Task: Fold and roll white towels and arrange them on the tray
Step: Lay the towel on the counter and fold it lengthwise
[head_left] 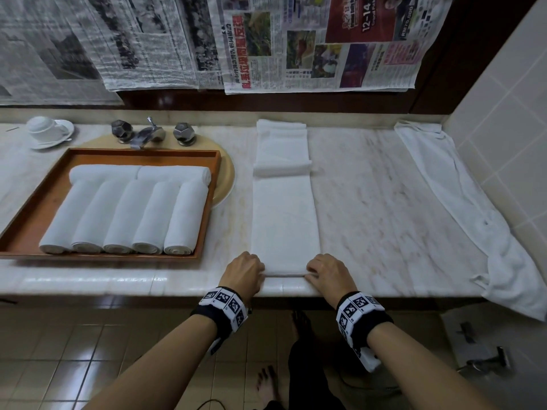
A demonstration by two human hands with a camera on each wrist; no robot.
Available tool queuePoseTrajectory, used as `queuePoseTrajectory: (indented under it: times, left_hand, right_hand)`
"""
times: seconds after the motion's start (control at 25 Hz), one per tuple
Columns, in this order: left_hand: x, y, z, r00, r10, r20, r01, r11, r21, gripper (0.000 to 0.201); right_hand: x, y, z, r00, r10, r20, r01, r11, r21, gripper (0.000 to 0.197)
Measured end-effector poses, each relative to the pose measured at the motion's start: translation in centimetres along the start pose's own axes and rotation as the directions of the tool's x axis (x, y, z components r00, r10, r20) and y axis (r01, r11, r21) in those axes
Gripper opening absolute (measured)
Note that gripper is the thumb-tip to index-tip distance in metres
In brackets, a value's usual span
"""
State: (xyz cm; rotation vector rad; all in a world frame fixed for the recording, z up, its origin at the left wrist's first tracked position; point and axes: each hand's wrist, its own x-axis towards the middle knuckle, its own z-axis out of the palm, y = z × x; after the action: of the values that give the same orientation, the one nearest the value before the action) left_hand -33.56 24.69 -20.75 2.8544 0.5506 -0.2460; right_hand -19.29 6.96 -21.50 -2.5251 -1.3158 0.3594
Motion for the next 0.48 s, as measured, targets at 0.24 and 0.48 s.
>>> queuePoseTrajectory:
  times: [0.24, 0.48]
  left_hand:
    - [0.9, -0.1, -0.9, 0.997, 0.064, 0.039, -0.069, 0.989, 0.133, 0.023]
    - [1.4, -0.9, -1.7, 0.993, 0.091, 0.080, -0.101, 0.986, 0.132, 0.029]
  right_hand:
    - [0.4, 0.2, -0.8, 0.999, -0.036, 0.014, 0.038, 0.988, -0.153, 0.008]
    - [1.3, 0.5, -2.1, 0.986, -0.008, 0.166, 0.047, 0.971, -0.232, 0.025]
